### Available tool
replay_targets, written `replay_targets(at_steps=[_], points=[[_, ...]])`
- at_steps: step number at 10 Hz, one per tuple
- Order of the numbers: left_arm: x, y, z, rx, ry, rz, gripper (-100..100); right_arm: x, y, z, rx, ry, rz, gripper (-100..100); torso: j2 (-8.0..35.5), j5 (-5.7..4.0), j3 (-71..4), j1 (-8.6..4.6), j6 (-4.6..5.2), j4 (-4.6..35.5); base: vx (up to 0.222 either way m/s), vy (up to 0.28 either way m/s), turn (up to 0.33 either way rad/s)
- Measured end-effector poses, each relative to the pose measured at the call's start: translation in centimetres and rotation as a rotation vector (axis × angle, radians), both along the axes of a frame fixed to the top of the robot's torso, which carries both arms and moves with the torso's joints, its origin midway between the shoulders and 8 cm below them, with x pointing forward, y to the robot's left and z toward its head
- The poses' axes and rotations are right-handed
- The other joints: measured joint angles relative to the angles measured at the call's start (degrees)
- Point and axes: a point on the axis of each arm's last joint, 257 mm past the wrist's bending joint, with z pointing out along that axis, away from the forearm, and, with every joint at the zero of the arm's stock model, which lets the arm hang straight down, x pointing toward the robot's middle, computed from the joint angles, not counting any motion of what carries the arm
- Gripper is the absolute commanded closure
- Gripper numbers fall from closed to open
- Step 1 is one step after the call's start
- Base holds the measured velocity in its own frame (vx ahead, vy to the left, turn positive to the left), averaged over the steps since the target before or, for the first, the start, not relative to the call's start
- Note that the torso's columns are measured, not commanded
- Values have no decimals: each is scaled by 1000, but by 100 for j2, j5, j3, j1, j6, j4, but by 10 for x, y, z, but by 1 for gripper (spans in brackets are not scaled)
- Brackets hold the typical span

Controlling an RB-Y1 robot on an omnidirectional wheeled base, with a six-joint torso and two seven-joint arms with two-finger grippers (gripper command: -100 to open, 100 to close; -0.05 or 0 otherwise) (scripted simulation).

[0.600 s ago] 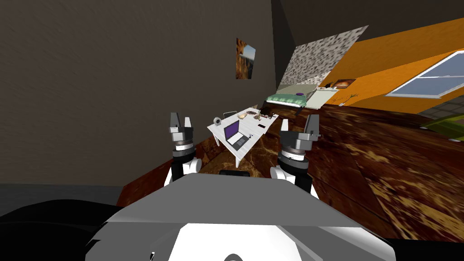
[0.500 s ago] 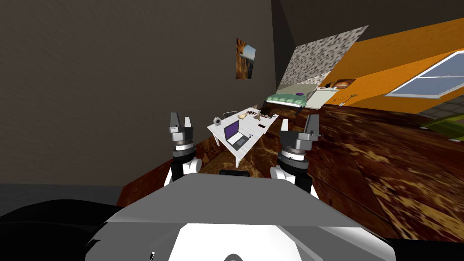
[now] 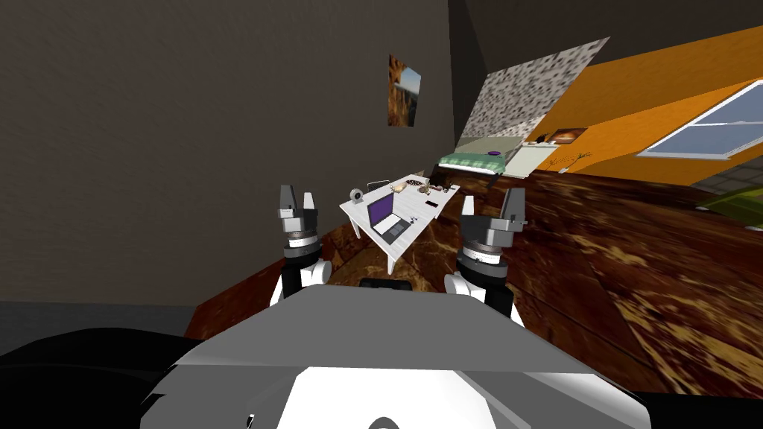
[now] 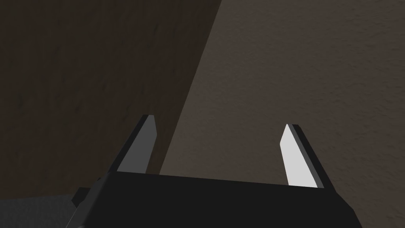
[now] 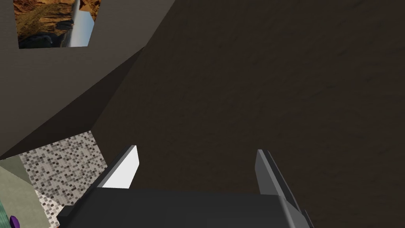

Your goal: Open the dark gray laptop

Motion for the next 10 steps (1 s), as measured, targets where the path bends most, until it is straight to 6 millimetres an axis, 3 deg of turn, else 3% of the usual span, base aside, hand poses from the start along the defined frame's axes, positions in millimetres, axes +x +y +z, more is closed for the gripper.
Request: replay_targets(at_steps=[3,4,6,10], points=[[0,0,0,0,0,0,0,0,0,0,0,0,0,0,1270,0,-2537,0,0,1269,0,0,0],[0,0,0,0,0,0,0,0,0,0,0,0,0,-100,1693,0,-3383,0,0,1692,-97,8,-109],[0,0,0,0,0,0,0,3,6,-5,-64,26,-10,-100,1977,5,-3865,22,0,1948,-144,90,-90],[0,0,0,0,1,0,0,10,15,-24,-215,94,-68,-100,1937,1,-3935,2,0,1953,-62,131,-143]])
